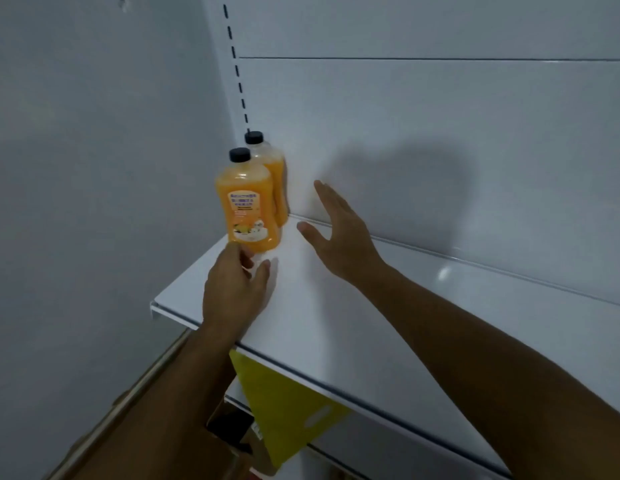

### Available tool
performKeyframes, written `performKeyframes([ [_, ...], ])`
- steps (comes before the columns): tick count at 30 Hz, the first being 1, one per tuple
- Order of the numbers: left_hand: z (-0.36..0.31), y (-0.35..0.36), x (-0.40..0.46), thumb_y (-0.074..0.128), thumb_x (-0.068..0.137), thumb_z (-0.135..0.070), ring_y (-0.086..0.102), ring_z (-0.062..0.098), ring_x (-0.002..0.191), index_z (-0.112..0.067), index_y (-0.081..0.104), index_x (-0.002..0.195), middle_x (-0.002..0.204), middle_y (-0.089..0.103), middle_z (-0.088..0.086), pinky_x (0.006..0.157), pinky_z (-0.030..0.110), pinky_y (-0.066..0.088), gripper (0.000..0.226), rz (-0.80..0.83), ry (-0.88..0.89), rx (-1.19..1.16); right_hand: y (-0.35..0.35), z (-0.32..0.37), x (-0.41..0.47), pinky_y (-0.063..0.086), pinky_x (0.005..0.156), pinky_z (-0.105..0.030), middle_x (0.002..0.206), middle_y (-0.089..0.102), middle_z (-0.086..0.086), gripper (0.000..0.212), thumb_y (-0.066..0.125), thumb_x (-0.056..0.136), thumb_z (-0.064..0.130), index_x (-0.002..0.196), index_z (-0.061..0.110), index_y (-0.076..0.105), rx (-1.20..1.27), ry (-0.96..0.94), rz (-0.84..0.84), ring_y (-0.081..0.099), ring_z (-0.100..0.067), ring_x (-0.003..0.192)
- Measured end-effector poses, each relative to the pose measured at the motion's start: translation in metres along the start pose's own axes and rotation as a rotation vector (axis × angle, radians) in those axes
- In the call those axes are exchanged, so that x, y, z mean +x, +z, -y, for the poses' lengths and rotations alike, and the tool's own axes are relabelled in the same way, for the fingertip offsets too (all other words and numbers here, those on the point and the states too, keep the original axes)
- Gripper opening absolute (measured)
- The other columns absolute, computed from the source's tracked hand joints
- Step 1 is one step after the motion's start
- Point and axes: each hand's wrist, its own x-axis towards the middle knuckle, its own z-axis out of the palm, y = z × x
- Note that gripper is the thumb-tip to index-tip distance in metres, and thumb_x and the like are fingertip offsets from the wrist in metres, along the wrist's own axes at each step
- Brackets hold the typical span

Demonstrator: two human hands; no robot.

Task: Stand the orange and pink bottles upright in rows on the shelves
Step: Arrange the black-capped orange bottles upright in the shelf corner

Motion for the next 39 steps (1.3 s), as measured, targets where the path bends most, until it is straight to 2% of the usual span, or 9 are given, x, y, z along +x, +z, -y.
performKeyframes([
  [3,-0.039,0.026,-0.028,0.064,0.089,-0.036,0.059,0.012,0.088,-0.021,0.057,0.108,0.102,0.061,-0.006,0.077,0.029,0.048,0.025,0.209,0.123,-0.014,-0.048,-0.018,-0.035,0.032,0.114,-0.037,0.152,0.038,-0.004,0.063,0.057,0.094,0.038,0.148,0.016,0.033,-0.056,0.087,-0.003,0.035,-0.018,0.138],
  [7,-0.113,0.079,-0.066,0.065,0.090,-0.030,0.056,0.010,0.095,-0.017,0.056,0.119,0.112,0.061,-0.003,0.081,0.022,0.042,0.033,0.386,0.269,-0.068,-0.134,-0.045,-0.090,0.050,0.093,-0.041,0.125,0.060,-0.003,0.042,0.058,0.093,0.033,0.131,0.016,0.052,-0.177,0.150,-0.110,0.059,-0.017,0.108],
  [12,-0.215,0.144,-0.126,0.067,0.089,-0.028,0.057,0.012,0.104,-0.014,0.055,0.124,0.120,0.062,0.002,0.085,0.023,0.042,0.040,0.610,0.510,-0.155,-0.242,-0.074,-0.163,0.053,0.076,-0.039,0.093,0.066,0.001,0.020,0.058,0.091,0.028,0.106,0.014,0.063,-0.332,0.245,-0.282,0.062,-0.016,0.084],
  [18,-0.293,0.194,-0.188,0.066,0.089,-0.033,0.057,0.010,0.104,-0.017,0.051,0.129,0.125,0.060,0.000,0.087,0.022,0.045,0.046,0.751,0.659,-0.211,-0.333,-0.090,-0.228,0.049,0.074,-0.029,0.096,0.063,0.002,0.022,0.058,0.093,0.027,0.111,0.014,0.062,-0.475,0.396,-0.312,0.058,-0.013,0.086],
  [20,-0.311,0.203,-0.201,0.066,0.089,-0.034,0.056,0.009,0.105,-0.017,0.048,0.132,0.126,0.058,-0.001,0.087,0.022,0.045,0.050,0.761,0.665,-0.235,-0.356,-0.093,-0.241,0.047,0.075,-0.030,0.099,0.062,-0.001,0.022,0.057,0.092,0.026,0.110,0.014,0.061,-0.521,0.426,-0.352,0.057,-0.017,0.088],
  [23,-0.331,0.210,-0.215,0.065,0.090,-0.034,0.056,0.010,0.105,-0.018,0.047,0.132,0.124,0.057,-0.002,0.085,0.022,0.045,0.048,0.760,0.665,-0.276,-0.382,-0.093,-0.257,0.052,0.084,-0.036,0.110,0.062,-0.002,0.027,0.058,0.092,0.027,0.117,0.015,0.059,-0.532,0.480,-0.394,0.059,-0.018,0.096],
  [29,-0.353,0.219,-0.242,0.062,0.093,-0.030,0.055,0.006,0.099,-0.020,0.051,0.126,0.112,0.054,-0.012,0.073,0.007,0.039,0.036,0.788,0.697,-0.328,-0.413,-0.097,-0.288,0.051,0.088,-0.029,0.114,0.063,-0.001,0.030,0.059,0.093,0.029,0.120,0.015,0.059,-0.508,0.520,-0.441,0.058,-0.014,0.100],
  [33,-0.360,0.224,-0.251,0.063,0.092,-0.032,0.053,0.006,0.100,-0.019,0.050,0.126,0.123,0.059,-0.003,0.080,0.017,0.040,0.038,0.742,0.631,-0.388,-0.417,-0.100,-0.296,0.050,0.093,-0.031,0.120,0.061,-0.004,0.037,0.061,0.091,0.025,0.126,0.012,0.055,-0.475,0.524,-0.401,0.057,-0.017,0.107],
  [39,-0.352,0.227,-0.229,0.068,0.088,-0.032,0.048,0.010,0.113,-0.017,0.038,0.139,0.140,0.049,0.001,0.089,0.026,0.041,0.060,0.746,0.488,-0.382,-0.399,-0.110,-0.274,0.043,0.090,-0.026,0.136,0.051,-0.006,0.058,0.066,0.090,0.029,0.140,0.015,0.040,-0.330,0.633,-0.378,0.052,-0.021,0.121],
])
